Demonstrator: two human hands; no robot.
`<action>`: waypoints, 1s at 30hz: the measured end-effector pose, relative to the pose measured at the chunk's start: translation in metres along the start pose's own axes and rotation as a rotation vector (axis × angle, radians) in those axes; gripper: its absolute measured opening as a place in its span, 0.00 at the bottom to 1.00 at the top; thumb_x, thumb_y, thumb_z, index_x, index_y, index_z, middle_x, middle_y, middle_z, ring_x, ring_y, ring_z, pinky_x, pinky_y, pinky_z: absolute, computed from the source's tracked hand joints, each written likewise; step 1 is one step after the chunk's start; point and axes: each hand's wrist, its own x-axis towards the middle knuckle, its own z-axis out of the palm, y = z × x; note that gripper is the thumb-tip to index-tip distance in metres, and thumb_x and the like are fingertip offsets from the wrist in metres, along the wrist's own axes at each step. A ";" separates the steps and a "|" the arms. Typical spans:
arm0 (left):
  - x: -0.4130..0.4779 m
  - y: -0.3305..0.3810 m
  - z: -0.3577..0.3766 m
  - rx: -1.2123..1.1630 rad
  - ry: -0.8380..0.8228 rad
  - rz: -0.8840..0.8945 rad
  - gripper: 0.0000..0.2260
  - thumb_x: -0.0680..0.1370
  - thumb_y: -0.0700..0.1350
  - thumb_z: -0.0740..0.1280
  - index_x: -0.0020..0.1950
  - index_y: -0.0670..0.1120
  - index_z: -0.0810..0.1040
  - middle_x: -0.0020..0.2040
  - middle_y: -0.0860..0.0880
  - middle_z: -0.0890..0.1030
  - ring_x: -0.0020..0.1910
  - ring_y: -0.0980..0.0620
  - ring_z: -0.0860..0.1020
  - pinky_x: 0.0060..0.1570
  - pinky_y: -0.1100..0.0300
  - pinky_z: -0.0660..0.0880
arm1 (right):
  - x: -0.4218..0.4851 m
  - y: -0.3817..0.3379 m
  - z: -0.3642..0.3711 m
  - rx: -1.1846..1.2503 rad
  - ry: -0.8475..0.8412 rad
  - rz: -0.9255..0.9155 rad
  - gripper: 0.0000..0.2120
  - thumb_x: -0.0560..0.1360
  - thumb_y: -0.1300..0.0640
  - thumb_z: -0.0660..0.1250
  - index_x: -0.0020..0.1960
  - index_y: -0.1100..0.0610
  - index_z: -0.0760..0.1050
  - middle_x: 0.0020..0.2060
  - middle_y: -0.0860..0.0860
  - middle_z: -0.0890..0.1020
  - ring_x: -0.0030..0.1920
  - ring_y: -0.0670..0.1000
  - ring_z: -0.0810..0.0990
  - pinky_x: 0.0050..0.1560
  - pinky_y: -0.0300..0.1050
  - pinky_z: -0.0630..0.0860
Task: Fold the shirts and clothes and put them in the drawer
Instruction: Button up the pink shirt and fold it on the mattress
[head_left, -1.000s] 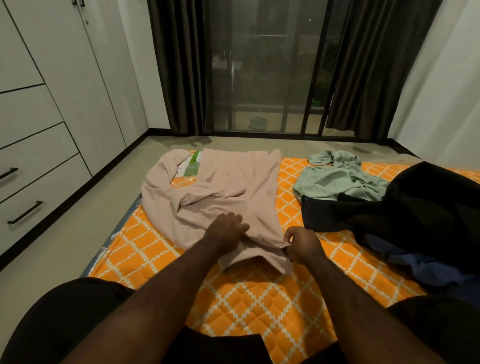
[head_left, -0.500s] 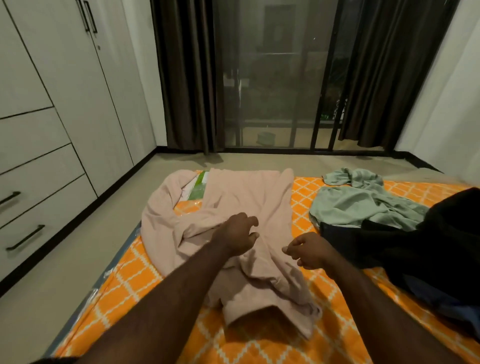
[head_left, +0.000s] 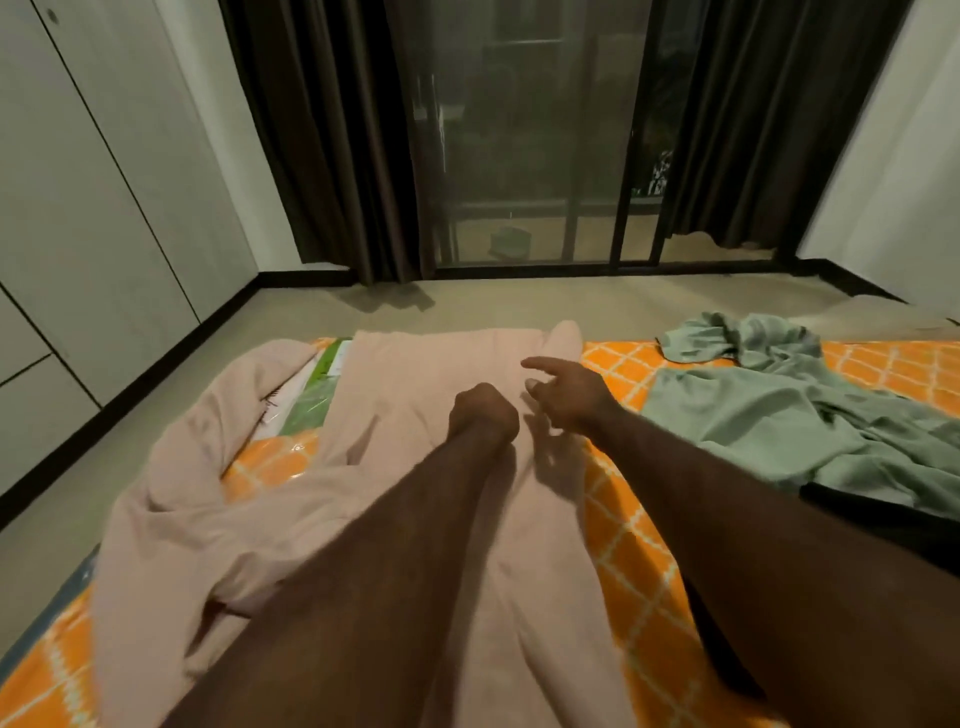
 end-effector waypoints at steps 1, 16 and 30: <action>0.006 0.002 0.005 -0.015 0.005 -0.029 0.11 0.81 0.43 0.67 0.61 0.40 0.78 0.63 0.41 0.80 0.62 0.43 0.79 0.55 0.54 0.77 | 0.011 0.007 0.008 -0.073 -0.043 -0.015 0.19 0.83 0.47 0.62 0.73 0.44 0.75 0.58 0.56 0.84 0.58 0.58 0.81 0.68 0.51 0.74; -0.011 0.031 0.043 0.034 -0.054 0.222 0.21 0.70 0.59 0.74 0.54 0.45 0.81 0.55 0.44 0.82 0.53 0.41 0.81 0.43 0.57 0.75 | 0.025 0.053 -0.018 -0.212 0.184 0.359 0.14 0.70 0.55 0.73 0.53 0.61 0.82 0.52 0.58 0.84 0.55 0.61 0.83 0.42 0.42 0.71; -0.010 0.029 0.056 -0.016 -0.072 0.268 0.19 0.76 0.56 0.71 0.57 0.42 0.80 0.57 0.42 0.82 0.55 0.41 0.80 0.44 0.57 0.72 | 0.033 0.056 -0.017 0.022 0.280 0.522 0.17 0.65 0.53 0.76 0.48 0.63 0.82 0.45 0.58 0.86 0.47 0.59 0.85 0.46 0.49 0.84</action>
